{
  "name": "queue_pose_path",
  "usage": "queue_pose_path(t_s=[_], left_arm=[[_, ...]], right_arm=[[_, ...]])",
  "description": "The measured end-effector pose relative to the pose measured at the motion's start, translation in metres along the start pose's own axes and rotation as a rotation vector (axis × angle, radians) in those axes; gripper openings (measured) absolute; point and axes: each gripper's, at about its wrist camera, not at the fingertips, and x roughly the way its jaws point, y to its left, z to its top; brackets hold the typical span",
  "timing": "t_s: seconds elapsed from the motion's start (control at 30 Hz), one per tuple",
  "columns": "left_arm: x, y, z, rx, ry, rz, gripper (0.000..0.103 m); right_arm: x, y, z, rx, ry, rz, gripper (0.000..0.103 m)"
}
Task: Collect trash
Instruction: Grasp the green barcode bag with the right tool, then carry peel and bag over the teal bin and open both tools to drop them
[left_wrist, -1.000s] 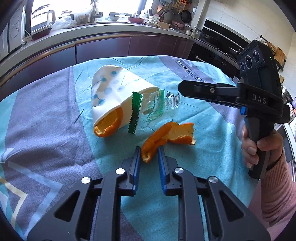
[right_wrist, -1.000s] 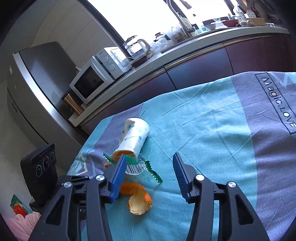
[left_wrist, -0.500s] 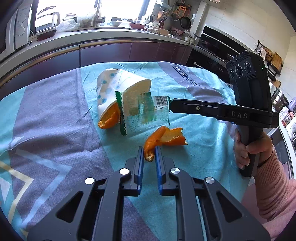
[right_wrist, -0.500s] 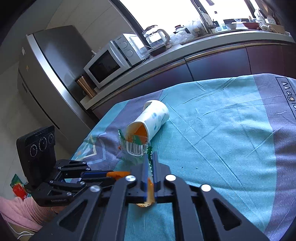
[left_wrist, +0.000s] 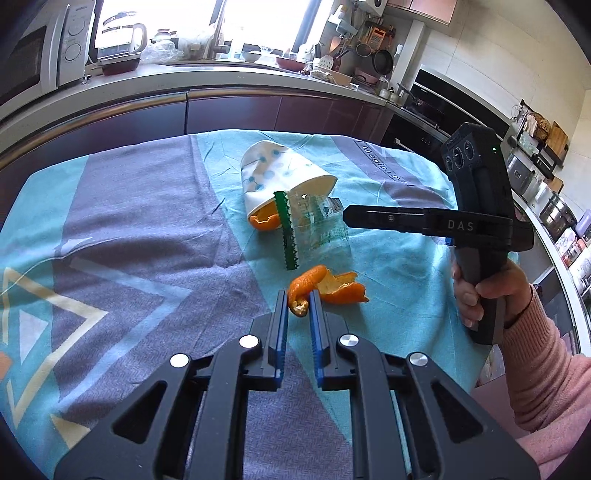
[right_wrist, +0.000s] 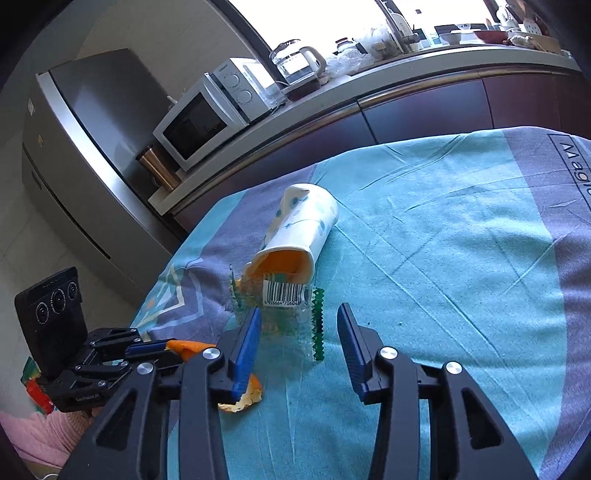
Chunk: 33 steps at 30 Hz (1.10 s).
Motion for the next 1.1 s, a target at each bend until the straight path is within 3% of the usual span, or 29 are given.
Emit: queue_pose_path(t_s=[0.1,0.13,0.17,0.6,1.1], left_arm=[[-0.002,0.003,-0.002,-0.011,-0.003,0.007,0.012],[-0.003,0.004,-0.003,-0.015,-0.005,0.008,0.012],[-0.004,0.004,-0.003,-0.018,-0.007,0.008,0.012],[-0.027,0.022,-0.017,-0.042,-0.038,0.042,0.012],[-0.096,0.045,-0.048,-0.084,-0.129,0.136,0.011]], right_arm=[[0.014,0.001,0.003,0.002,0.047,0.025,0.041],[0.017,0.003,0.002,-0.003,0.056,0.031,0.035],[0.018,0.006,0.002,-0.016,0.063,0.038,0.020],[-0.006,0.030,-0.020,-0.045,0.007,0.080,0.016],[-0.006,0.073,-0.030,-0.048,-0.023,0.160,0.016]])
